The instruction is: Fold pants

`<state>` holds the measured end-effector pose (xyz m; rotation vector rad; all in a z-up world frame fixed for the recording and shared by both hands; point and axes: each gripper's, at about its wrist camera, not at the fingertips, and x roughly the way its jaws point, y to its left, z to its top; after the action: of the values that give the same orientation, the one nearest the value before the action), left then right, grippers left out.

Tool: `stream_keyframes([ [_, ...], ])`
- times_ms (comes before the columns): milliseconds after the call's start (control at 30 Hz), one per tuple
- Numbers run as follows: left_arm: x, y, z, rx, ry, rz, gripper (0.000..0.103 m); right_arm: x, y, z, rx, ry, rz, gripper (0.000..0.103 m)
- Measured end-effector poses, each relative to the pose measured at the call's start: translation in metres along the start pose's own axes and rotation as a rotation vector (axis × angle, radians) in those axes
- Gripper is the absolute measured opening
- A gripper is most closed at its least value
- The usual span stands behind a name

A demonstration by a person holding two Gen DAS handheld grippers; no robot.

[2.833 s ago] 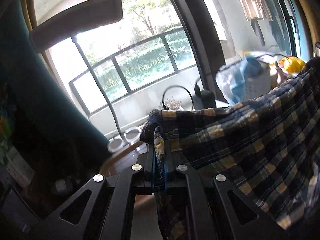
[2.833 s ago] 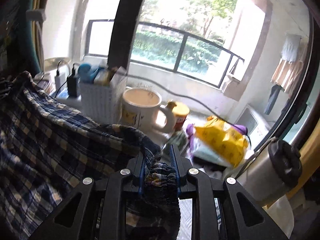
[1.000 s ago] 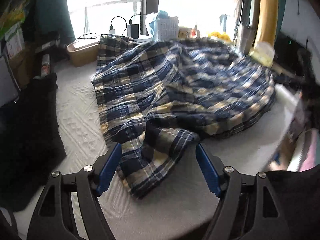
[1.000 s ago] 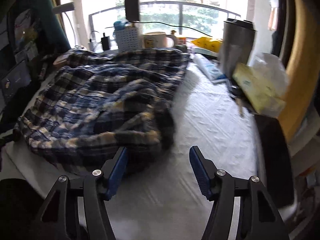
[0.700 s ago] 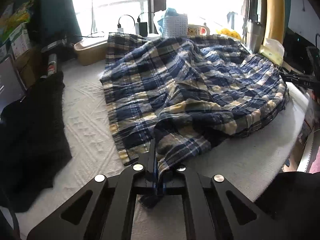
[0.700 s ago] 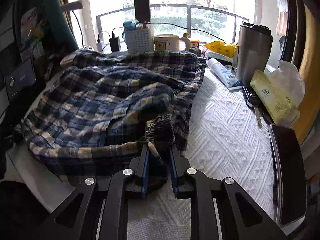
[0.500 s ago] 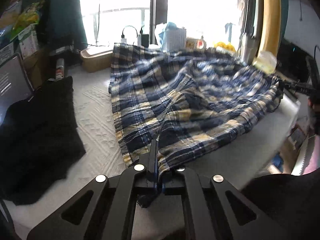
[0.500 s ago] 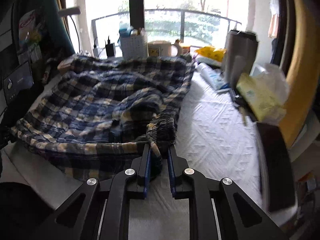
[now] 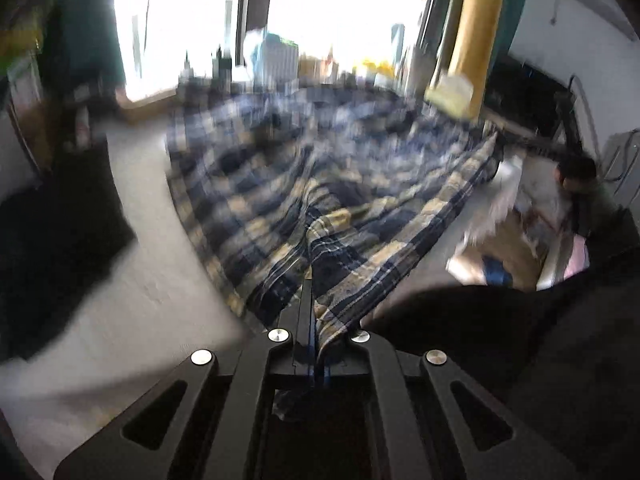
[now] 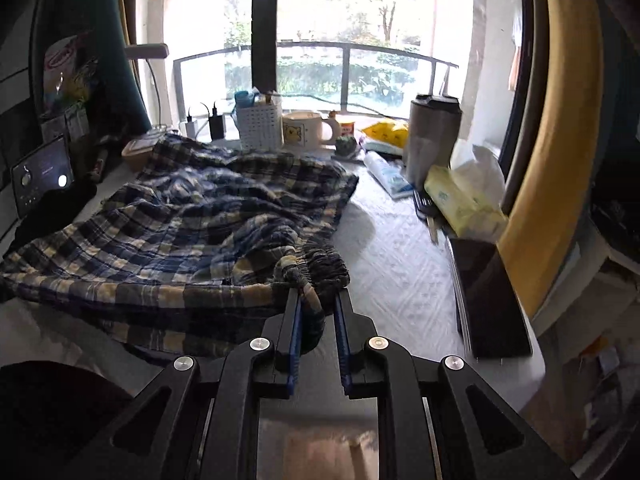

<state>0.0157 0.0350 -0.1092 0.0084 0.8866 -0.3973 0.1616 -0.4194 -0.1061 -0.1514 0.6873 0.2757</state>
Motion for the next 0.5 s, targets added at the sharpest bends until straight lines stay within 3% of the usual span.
stream_keyframes([
  [67, 0.013, 0.009, -0.006, -0.036, 0.065, -0.005, 0.002, 0.009, -0.001, -0.01, 0.014, 0.036, -0.024, 0.005],
  [200, 0.014, 0.019, -0.008, -0.042, 0.102, -0.018, 0.01, 0.027, -0.017, -0.033, 0.067, 0.105, -0.047, 0.005],
  [267, 0.005, 0.027, -0.004, -0.031, 0.087, -0.005, 0.036, 0.024, -0.025, -0.037, 0.099, 0.099, -0.048, 0.005],
  [300, -0.001, 0.032, -0.002, -0.036, 0.075, -0.005, 0.055, 0.021, -0.03, -0.036, 0.113, 0.085, -0.046, 0.005],
  [333, -0.006, 0.037, 0.0, -0.044, 0.06, -0.007, 0.063, 0.02, -0.032, -0.034, 0.117, 0.075, -0.045, 0.005],
  [500, -0.029, 0.066, 0.036, -0.05, -0.053, 0.039, 0.069, 0.028, -0.034, -0.007, 0.081, 0.051, -0.045, 0.005],
])
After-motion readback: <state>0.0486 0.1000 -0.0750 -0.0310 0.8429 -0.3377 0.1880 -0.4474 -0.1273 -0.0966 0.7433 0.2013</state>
